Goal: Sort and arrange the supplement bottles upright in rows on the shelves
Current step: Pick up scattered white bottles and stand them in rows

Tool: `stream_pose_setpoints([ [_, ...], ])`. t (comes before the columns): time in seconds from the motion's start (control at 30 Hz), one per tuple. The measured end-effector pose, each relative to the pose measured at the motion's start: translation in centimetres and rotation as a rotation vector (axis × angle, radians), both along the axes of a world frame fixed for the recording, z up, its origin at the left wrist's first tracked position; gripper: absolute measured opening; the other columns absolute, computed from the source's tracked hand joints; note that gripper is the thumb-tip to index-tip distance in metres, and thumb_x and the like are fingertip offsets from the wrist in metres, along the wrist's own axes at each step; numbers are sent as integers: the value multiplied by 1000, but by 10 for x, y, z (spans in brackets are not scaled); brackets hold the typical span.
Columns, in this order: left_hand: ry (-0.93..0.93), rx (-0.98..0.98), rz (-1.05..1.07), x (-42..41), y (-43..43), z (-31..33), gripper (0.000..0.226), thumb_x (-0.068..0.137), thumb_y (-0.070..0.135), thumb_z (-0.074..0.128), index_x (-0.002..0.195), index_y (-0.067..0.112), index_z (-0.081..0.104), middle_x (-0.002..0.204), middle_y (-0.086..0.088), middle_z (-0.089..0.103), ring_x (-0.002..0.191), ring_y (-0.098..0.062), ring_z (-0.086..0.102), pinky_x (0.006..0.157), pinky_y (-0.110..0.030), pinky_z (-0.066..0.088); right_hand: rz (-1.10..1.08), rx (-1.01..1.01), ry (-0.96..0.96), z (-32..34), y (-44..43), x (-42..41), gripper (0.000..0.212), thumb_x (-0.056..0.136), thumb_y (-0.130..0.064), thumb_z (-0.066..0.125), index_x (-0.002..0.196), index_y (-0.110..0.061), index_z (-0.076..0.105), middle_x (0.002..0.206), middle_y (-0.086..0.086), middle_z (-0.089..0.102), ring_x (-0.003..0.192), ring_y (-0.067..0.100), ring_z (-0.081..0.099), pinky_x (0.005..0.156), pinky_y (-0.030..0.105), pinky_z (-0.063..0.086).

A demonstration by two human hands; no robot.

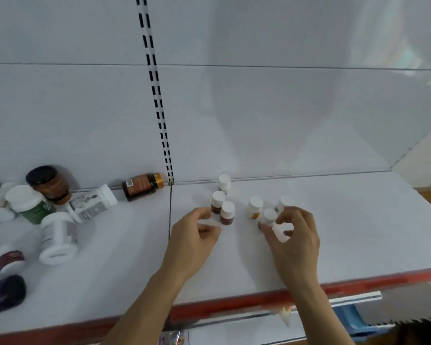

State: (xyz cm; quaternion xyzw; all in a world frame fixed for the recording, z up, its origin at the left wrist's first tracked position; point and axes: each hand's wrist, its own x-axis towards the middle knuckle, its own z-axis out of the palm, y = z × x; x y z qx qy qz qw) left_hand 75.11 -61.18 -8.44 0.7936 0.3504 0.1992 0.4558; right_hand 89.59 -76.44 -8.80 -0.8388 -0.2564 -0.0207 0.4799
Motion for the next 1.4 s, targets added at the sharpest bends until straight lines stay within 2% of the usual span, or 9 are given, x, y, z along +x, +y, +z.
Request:
stream_pose_setpoints([
  [0.1,104,117,-1,-23,2,4,45,95,30,67,139,28,54,125,17,57,105,5,58,87,-5,42,-21,-4,-119,2,-1,-2,28,79,-9,83,85,-21,59,103,-8,54,88,13,55,77,26,47],
  [0.2,203,394,72,-58,25,21,39,95,27,65,133,22,59,131,12,53,116,-6,53,98,-19,40,58,-10,-208,11,11,-9,28,79,-4,80,88,-21,59,98,-8,55,86,12,52,73,20,44],
  [0.4,343,644,403,-160,97,51,32,85,17,70,116,14,65,119,-7,61,107,-33,56,89,-48,51,302,-178,-281,39,89,-24,25,81,-11,73,101,-24,65,111,-3,58,104,24,49,83,38,34],
  [0.63,459,591,657,-281,144,49,38,87,22,67,124,16,62,124,-7,57,112,-34,53,92,-49,49,583,-150,-357,48,217,-117,28,80,-12,72,106,-20,68,110,5,64,101,34,57,83,50,49],
  [0.93,427,530,686,-380,207,48,39,88,24,66,125,17,62,130,-6,55,118,-34,49,93,-52,47,900,-194,-350,54,336,-256,26,83,-16,68,108,-19,65,106,5,62,102,28,56,90,50,49],
  [1.07,431,552,602,-410,232,39,35,88,22,65,123,18,63,125,-5,58,113,-32,55,92,-49,48,910,-148,-438,64,351,-287,15,84,-18,67,99,-14,68,89,3,62,85,24,58,80,42,52],
  [1.13,410,561,553,-420,245,38,32,88,26,61,119,19,64,120,-3,61,109,-30,57,91,-48,49,934,-219,-424,69,342,-294,13,86,-25,71,97,-20,67,84,-5,59,78,17,58,73,36,53],
  [1.23,363,526,542,-431,264,41,26,91,15,65,117,15,66,113,-4,63,98,-25,59,86,-39,49,972,-535,-466,77,326,-306,24,88,-50,68,101,-32,59,87,-16,51,81,10,54,70,30,47],
  [1.4,319,632,355,-416,276,52,23,90,16,67,112,21,68,101,4,64,94,-20,57,81,-37,48,931,-857,-499,80,321,-321,50,84,-65,65,122,-34,52,110,-7,63,99,18,61,79,34,50],
])
